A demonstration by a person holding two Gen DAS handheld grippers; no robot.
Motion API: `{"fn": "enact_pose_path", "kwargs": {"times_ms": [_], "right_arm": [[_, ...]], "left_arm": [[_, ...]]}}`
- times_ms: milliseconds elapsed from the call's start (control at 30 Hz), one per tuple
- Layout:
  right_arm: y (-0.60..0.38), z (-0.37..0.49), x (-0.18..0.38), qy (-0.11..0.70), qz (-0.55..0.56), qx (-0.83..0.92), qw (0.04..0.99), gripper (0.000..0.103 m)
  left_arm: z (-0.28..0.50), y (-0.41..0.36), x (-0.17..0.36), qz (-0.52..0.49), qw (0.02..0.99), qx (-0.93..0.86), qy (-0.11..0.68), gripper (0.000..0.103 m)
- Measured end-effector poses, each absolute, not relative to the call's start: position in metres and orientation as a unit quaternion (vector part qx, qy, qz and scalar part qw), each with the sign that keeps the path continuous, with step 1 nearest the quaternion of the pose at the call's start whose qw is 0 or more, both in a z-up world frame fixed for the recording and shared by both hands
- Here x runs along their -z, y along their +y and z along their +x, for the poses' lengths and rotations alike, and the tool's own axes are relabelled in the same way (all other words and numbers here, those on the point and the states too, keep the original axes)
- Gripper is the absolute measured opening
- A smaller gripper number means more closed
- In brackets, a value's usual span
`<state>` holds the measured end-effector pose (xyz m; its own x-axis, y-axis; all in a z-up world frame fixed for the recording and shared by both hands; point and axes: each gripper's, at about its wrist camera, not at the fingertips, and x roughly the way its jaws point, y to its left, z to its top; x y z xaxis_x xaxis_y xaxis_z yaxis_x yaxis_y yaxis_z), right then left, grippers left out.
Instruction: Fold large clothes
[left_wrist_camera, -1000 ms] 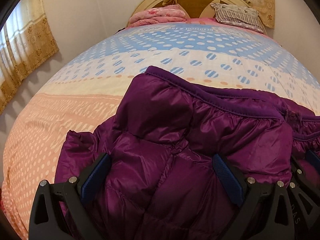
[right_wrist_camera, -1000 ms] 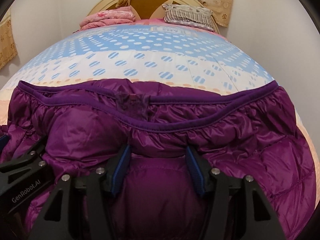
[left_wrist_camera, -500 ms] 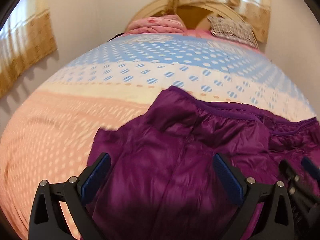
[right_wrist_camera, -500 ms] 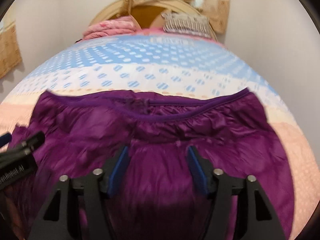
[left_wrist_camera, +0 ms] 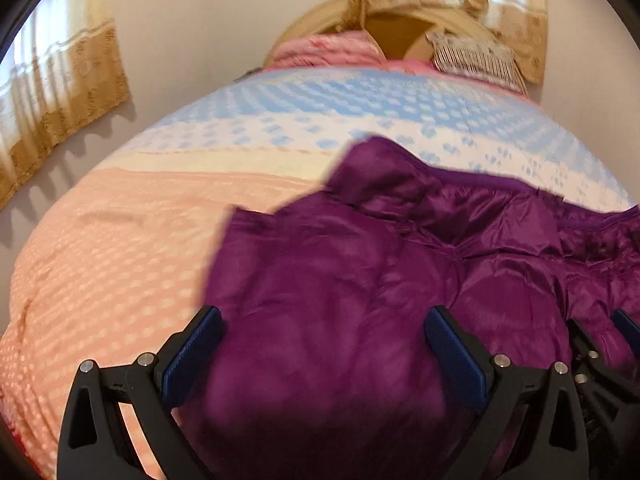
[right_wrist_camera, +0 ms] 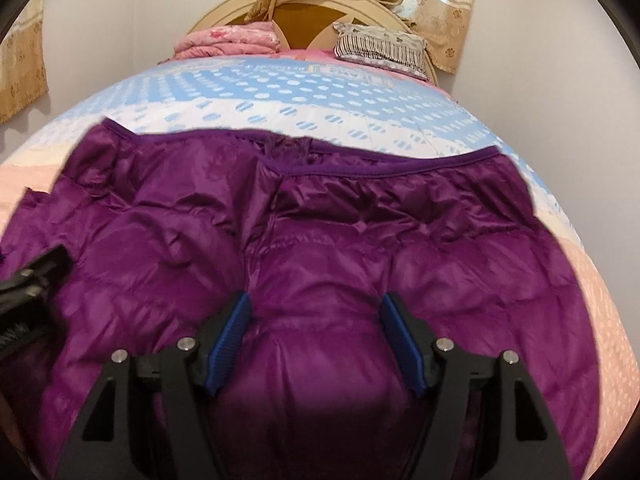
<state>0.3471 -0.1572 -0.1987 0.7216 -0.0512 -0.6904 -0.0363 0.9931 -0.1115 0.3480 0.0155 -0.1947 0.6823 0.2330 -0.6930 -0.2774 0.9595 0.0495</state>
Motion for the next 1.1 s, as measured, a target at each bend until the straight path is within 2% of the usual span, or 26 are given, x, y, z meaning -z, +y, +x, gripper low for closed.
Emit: {"fn": "enact_pose_path", "kwargs": {"times_ms": [100,300,400,433,467,500,567,633,700,767,1100], "right_arm": [[-0.153,0.308,0.191,0.346,-0.061,0.004,0.936,0.086],[-0.146,0.283,0.223,0.353,-0.07,0.015,0.933,0.088],[-0.142,0.288,0.225,0.36,-0.079,0.021,0.929,0.09],[-0.141,0.29,0.226,0.363,-0.082,0.022,0.928,0.09],[-0.141,0.29,0.227,0.365,-0.082,0.022,0.927,0.091],[-0.143,0.29,0.228,0.365,-0.08,0.022,0.927,0.091],[-0.146,0.289,0.229,0.365,-0.079,0.023,0.927,0.092],[-0.143,0.287,0.229,0.364,-0.085,0.027,0.927,0.092],[-0.143,0.287,0.229,0.365,-0.087,0.028,0.926,0.092],[-0.139,0.286,0.229,0.367,-0.09,0.029,0.926,0.092],[-0.112,0.283,0.229,0.368,-0.1,0.05,0.923,0.091]], "left_arm": [[0.313,0.047,0.195,-0.048,0.91,-0.164,0.378,0.102],[0.274,0.083,0.228,-0.155,0.89,-0.159,0.399,0.102],[0.272,0.077,0.231,-0.157,0.891,-0.149,0.399,0.1],[0.272,0.073,0.229,-0.149,0.894,-0.145,0.397,0.096],[0.272,0.07,0.229,-0.147,0.895,-0.135,0.398,0.083],[0.276,0.066,0.228,-0.153,0.897,-0.117,0.398,0.063],[0.276,0.059,0.227,-0.161,0.898,-0.092,0.399,0.049],[0.277,0.053,0.224,-0.15,0.902,-0.085,0.396,0.039],[0.277,0.048,0.22,-0.139,0.906,-0.076,0.393,0.021],[0.276,0.046,0.212,-0.124,0.913,-0.072,0.383,0.012],[0.256,0.069,0.189,-0.115,0.924,-0.083,0.356,0.008]]}}
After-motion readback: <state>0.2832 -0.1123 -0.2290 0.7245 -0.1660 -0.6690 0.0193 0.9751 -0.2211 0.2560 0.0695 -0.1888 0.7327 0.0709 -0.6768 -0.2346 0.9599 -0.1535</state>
